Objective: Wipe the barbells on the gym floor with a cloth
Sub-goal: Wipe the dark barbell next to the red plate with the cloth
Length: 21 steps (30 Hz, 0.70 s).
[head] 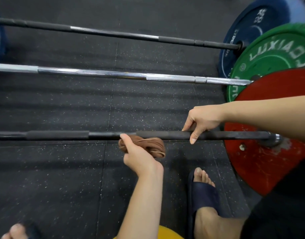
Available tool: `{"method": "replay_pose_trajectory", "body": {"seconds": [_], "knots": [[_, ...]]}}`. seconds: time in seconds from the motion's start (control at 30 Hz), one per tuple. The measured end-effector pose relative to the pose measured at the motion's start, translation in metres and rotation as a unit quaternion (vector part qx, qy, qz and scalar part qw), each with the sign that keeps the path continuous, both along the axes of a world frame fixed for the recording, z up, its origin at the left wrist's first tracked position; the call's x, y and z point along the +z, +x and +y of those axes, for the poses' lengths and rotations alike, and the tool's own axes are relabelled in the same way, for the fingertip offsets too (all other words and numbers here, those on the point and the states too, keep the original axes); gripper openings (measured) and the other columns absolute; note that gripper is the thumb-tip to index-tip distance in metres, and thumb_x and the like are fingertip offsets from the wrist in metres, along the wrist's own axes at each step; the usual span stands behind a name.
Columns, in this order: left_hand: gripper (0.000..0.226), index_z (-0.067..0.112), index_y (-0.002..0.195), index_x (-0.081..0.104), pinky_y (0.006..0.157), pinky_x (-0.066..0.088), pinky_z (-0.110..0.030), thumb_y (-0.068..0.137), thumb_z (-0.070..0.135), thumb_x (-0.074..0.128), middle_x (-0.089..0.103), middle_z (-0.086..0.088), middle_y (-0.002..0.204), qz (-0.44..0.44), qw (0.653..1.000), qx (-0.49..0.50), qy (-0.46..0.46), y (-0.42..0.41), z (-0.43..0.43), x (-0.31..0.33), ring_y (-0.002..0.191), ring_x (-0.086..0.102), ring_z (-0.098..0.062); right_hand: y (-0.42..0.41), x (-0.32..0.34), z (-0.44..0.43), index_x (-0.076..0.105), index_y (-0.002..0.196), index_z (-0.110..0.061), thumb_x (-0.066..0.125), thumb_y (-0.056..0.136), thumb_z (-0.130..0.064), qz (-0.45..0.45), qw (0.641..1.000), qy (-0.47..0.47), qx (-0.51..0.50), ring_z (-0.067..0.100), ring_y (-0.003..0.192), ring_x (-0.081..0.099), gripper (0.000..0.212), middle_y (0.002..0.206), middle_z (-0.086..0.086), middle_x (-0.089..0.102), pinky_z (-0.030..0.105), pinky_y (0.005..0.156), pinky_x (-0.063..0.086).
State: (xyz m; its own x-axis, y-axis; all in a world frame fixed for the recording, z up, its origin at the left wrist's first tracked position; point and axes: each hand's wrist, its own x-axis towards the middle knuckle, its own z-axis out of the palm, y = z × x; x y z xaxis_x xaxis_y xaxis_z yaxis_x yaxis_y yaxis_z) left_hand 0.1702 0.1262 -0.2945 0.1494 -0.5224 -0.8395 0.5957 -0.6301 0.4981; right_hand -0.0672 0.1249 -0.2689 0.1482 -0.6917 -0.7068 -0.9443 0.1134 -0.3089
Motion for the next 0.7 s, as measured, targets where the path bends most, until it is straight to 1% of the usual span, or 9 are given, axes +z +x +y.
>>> {"method": "replay_pose_trajectory", "body": {"seconds": [0.07,0.17,0.23,0.33,0.4,0.5,0.53,0.6,0.7], "knots": [[0.052,0.017,0.11,0.06,0.071,0.052,-0.029,0.09,0.065,0.066,0.068,0.004,0.106,0.003,1.0,-0.009,-0.006,0.002,-0.001,-0.001,0.087,0.067,-0.013,0.002,0.002,-0.002,0.077,0.11,-0.037,0.084,0.066,-0.065,-0.002,1.0,0.005,-0.003,0.022,0.067,0.066,0.054,0.079,-0.001,0.075,0.04,0.071,0.061],[0.059,0.016,0.116,0.064,0.096,0.056,-0.041,0.087,0.068,0.066,0.072,0.0,0.116,0.037,0.998,-0.046,-0.022,-0.008,0.011,-0.004,0.101,0.071,-0.02,0.005,0.007,-0.004,0.077,0.1,-0.034,0.087,0.069,-0.055,-0.009,1.0,0.021,-0.008,0.013,0.058,0.06,0.039,0.072,-0.008,0.072,0.041,0.069,0.062],[0.061,0.015,0.112,0.068,0.101,0.055,-0.045,0.086,0.07,0.066,0.074,-0.004,0.118,0.068,0.995,-0.067,-0.033,-0.017,0.02,-0.009,0.105,0.072,-0.024,0.007,0.009,-0.004,0.074,0.096,-0.033,0.088,0.069,-0.053,0.002,1.0,0.022,-0.012,0.012,0.058,0.062,0.037,0.07,-0.012,0.072,0.041,0.068,0.062],[0.066,0.009,0.119,0.069,0.099,0.057,-0.044,0.087,0.067,0.067,0.074,-0.009,0.119,0.101,0.989,-0.106,-0.03,-0.033,0.036,-0.009,0.107,0.072,-0.027,0.011,0.009,-0.002,0.071,0.094,-0.029,0.086,0.07,-0.059,0.033,0.999,0.002,0.005,0.015,0.062,0.066,0.041,0.071,-0.006,0.072,0.033,0.067,0.059],[0.063,0.009,0.122,0.068,0.097,0.057,-0.041,0.089,0.063,0.067,0.074,-0.01,0.119,0.124,0.984,-0.129,-0.026,-0.045,0.049,-0.006,0.105,0.073,-0.026,0.011,0.011,0.003,0.071,0.097,-0.028,0.081,0.073,-0.063,0.056,0.998,-0.027,0.021,0.01,0.067,0.062,0.044,0.075,-0.009,0.069,0.022,0.067,0.049],[0.058,0.009,0.114,0.071,0.098,0.057,-0.045,0.089,0.061,0.068,0.076,-0.011,0.113,0.132,0.982,-0.133,-0.01,-0.055,0.057,-0.007,0.1,0.074,-0.027,0.0,0.013,0.015,0.072,0.111,-0.025,0.079,0.075,-0.062,0.066,0.997,-0.035,0.008,0.011,0.08,0.061,0.052,0.09,-0.013,0.07,0.023,0.074,0.046],[0.057,0.008,0.111,0.071,0.097,0.058,-0.048,0.089,0.061,0.069,0.076,-0.012,0.112,0.131,0.984,-0.122,-0.003,-0.057,0.056,-0.007,0.098,0.075,-0.029,-0.007,0.013,0.02,0.072,0.112,-0.025,0.08,0.075,-0.062,0.071,0.997,-0.025,0.003,0.01,0.082,0.06,0.053,0.09,-0.014,0.068,0.024,0.075,0.045],[0.057,0.006,0.107,0.07,0.094,0.059,-0.051,0.088,0.06,0.071,0.076,-0.014,0.109,0.115,0.989,-0.097,0.005,-0.056,0.049,-0.007,0.095,0.075,-0.034,-0.024,0.013,0.026,0.073,0.11,-0.026,0.08,0.075,-0.061,0.095,0.995,0.009,0.004,0.007,0.076,0.058,0.049,0.082,-0.02,0.063,0.022,0.072,0.042],[0.05,0.012,0.105,0.066,0.087,0.059,-0.04,0.089,0.059,0.07,0.074,-0.004,0.106,0.08,0.995,-0.059,0.015,-0.05,0.039,-0.005,0.09,0.074,-0.024,-0.042,0.012,0.033,0.07,0.089,-0.036,0.08,0.076,-0.06,0.093,0.994,0.053,-0.007,0.005,0.068,0.06,0.029,0.063,-0.024,0.062,0.027,0.071,0.051]]}}
